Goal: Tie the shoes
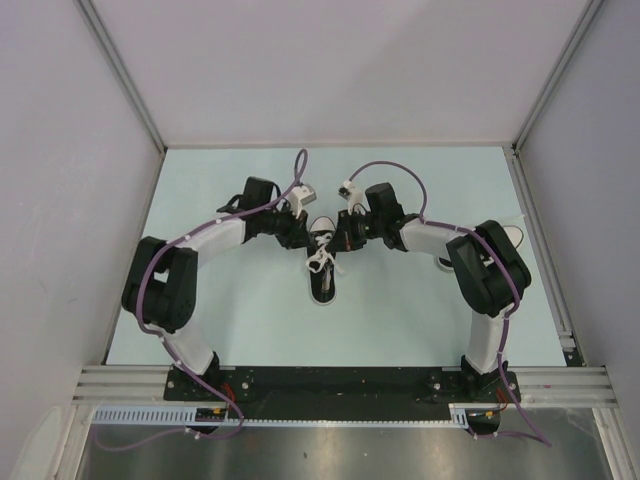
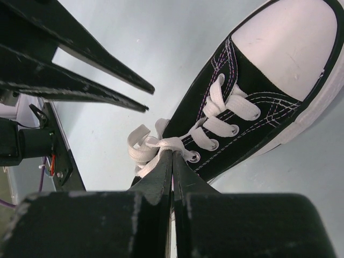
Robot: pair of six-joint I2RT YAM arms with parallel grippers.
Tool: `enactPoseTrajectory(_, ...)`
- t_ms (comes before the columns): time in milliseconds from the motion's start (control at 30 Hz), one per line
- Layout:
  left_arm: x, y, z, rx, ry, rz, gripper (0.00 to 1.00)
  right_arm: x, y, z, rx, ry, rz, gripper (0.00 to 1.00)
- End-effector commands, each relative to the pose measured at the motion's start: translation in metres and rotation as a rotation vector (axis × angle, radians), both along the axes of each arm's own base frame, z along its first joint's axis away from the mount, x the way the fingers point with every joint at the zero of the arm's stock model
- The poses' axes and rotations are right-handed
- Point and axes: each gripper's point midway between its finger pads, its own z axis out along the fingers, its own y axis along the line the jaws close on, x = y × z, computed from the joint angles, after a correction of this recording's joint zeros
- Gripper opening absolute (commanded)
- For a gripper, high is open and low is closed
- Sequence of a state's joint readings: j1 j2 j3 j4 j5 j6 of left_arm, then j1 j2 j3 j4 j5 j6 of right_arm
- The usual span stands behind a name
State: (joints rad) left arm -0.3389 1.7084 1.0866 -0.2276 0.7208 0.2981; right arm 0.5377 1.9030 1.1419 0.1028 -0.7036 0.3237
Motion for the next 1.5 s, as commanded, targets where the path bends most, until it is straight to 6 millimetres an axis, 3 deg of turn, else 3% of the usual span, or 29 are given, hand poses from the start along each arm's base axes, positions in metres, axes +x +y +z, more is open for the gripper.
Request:
enactPoseTrajectory(0, 0.001, -0.015, 0.008, 0.001, -0.028, -0.047, 0.20, 0.001, 0.000, 0.008, -0.005, -0.045, 0.006, 0.00)
enactPoseTrajectory(500, -0.007, -0.037, 0.016, -0.075, 0.024, -0.101, 0.19, -0.001, 0.003, 0.010, 0.000, -0.058, 0.024, 0.00)
enactPoseTrajectory(700, -0.003, -0.029, 0.007, -0.042, 0.016, -0.047, 0.17, -0.002, 0.002, 0.011, -0.006, -0.059, 0.025, 0.00)
enactPoseTrajectory(867, 0.001, -0.023, 0.014, -0.066, -0.022, -0.018, 0.20, -0.004, 0.000, 0.011, -0.013, -0.064, 0.033, 0.00)
enactPoseTrajectory(1067, 0.001, -0.016, -0.008, 0.019, 0.031, -0.006, 0.19, -0.004, -0.001, 0.010, -0.019, -0.063, 0.035, 0.00)
enactPoseTrajectory(1300, -0.017, -0.033, -0.002, -0.049, 0.079, -0.096, 0.18, -0.005, -0.001, 0.010, -0.018, -0.061, 0.037, 0.00)
enactPoseTrajectory(1467, -0.016, -0.040, 0.009, -0.099, 0.080, -0.104, 0.18, -0.005, 0.000, 0.010, -0.016, -0.061, 0.041, 0.00)
